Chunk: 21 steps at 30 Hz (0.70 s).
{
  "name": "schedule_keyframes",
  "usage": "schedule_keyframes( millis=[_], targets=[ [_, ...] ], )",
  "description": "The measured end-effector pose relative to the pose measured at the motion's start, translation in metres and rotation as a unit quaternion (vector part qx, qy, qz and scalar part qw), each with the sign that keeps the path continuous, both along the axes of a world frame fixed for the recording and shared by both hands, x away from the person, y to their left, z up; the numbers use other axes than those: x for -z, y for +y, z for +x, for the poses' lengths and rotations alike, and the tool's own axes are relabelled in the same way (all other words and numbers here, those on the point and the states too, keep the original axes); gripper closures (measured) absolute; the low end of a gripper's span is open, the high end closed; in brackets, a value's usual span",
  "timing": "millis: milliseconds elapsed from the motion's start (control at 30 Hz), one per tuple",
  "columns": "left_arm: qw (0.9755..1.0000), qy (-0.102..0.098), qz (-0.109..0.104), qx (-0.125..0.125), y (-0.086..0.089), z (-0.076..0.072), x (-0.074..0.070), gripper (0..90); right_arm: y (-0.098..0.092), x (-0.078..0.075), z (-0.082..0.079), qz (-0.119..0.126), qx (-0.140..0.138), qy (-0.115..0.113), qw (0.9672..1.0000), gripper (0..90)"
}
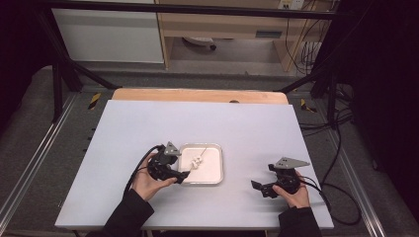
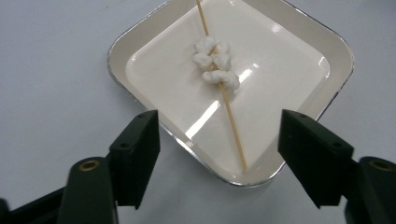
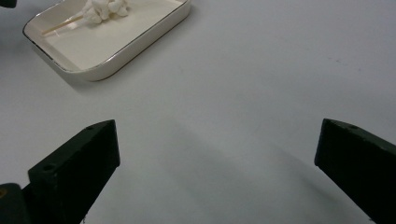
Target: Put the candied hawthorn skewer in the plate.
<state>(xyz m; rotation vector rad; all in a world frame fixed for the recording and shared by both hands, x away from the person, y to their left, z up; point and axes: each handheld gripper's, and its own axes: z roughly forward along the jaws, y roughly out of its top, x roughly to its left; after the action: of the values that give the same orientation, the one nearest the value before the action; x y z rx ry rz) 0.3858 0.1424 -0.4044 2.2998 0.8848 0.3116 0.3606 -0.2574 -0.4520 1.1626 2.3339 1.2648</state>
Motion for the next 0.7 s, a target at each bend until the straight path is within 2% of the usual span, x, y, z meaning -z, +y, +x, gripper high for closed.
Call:
schedule_keyframes(
  millis=[233, 467, 600, 700],
  targets=[
    [0.9997, -0.012, -0.018, -0.014, 0.026, -0.009, 0.001, 14.3, 0.000, 0.000, 0.000, 0.000, 0.000, -0.001, 1.0000, 0.6],
    [0.9987, -0.017, -0.036, -0.033, 0.058, -0.019, 0.011, 12.6, 0.000, 0.000, -0.001, 0.000, -0.001, 0.001, 1.0000, 0.6],
    [0.9976, -0.018, -0.050, -0.045, 0.076, -0.024, 0.019, 11.1, 0.000, 0.000, -0.001, 0.000, -0.001, -0.001, 1.0000, 0.6],
    [0.9967, -0.022, -0.053, -0.058, 0.088, -0.028, 0.024, 10.4, 0.000, 0.001, -0.001, 0.000, 0.000, 0.001, 1.0000, 0.6]
  ],
)
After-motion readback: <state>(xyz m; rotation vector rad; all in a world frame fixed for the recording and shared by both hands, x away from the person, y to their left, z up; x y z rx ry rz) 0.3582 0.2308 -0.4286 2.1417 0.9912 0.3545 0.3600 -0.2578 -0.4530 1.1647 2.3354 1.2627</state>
